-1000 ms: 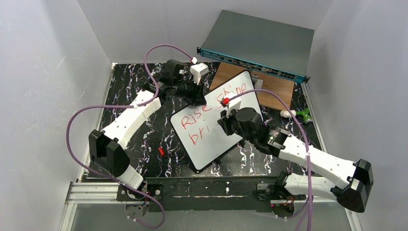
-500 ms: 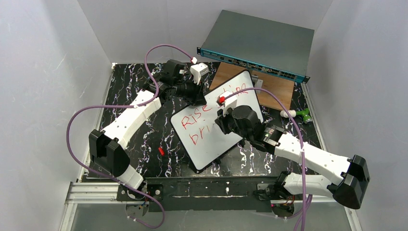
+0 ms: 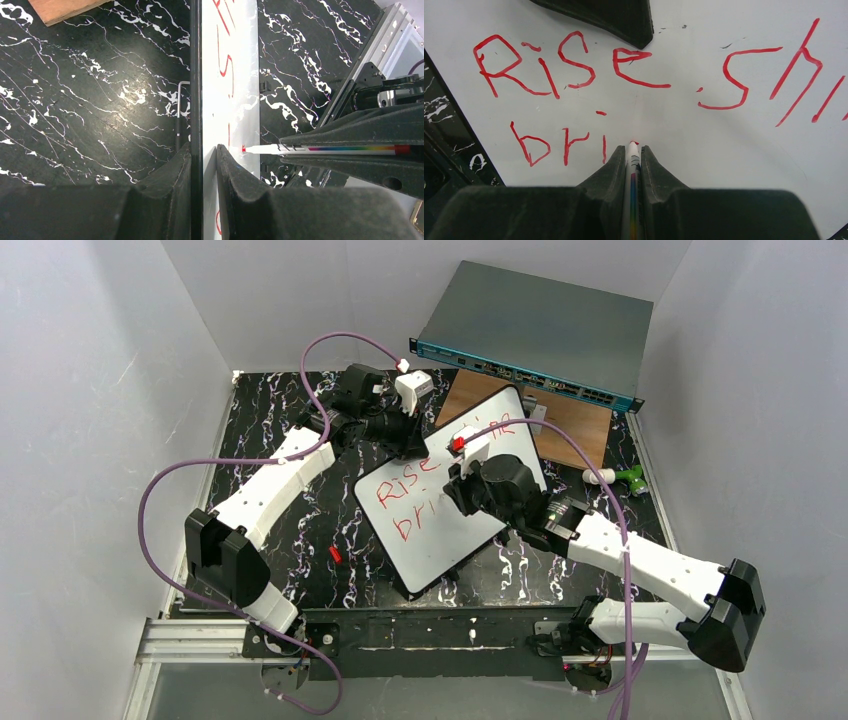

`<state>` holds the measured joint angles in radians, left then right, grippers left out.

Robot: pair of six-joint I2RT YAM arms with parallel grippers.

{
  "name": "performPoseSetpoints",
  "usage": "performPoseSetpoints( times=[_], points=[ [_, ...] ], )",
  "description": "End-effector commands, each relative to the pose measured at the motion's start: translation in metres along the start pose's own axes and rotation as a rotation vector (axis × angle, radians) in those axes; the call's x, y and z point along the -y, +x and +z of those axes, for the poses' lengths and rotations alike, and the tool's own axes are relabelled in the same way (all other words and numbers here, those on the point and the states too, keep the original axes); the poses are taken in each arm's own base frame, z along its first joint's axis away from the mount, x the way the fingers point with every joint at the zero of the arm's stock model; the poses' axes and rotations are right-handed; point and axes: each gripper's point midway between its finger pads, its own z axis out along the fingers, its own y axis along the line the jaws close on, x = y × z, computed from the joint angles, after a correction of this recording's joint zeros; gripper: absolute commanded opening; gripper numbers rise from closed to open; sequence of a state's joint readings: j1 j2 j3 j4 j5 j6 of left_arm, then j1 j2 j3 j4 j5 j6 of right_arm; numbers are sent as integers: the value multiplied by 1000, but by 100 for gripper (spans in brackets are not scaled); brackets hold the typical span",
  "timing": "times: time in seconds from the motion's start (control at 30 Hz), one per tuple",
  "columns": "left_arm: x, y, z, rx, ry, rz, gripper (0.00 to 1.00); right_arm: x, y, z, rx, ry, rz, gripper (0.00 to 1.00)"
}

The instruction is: Write a sentence on the whiteboard

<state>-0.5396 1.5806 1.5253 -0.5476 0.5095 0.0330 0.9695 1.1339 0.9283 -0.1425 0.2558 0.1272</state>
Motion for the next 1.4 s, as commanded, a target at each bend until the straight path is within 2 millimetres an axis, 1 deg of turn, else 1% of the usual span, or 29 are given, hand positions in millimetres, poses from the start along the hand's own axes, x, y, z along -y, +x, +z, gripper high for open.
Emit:
performPoseSetpoints(
  times=[0.0, 0.17, 0.37, 0.57, 0.7, 0.93, 1.13, 1.37],
  points=[
    [9, -7, -3, 15, 25, 54, 0, -11, -35, 1, 98, -57, 13, 1],
    [9, -5, -3, 12, 25, 52, 0, -18, -31, 1, 88, -91, 21, 1],
    [9, -6, -3, 17, 25, 56, 0, -16, -12, 4, 29, -81, 34, 1],
    [9, -7, -4, 19, 25, 57, 0, -7, 4, 6, -28, -25, 46, 1],
    [9, -7, -4, 20, 24, 57, 0, -4, 10, 7, -54, -6, 50, 1],
    [9, -6, -5, 21, 23, 59, 0, 8, 18, 5, -87, 60, 58, 1],
    [10, -6, -5, 21, 25, 59, 0, 13, 8, 3, -51, 79, 64, 1],
    [10, -7, -5, 23, 25, 60, 0, 16, -11, 3, 0, 91, 43, 1]
  ],
)
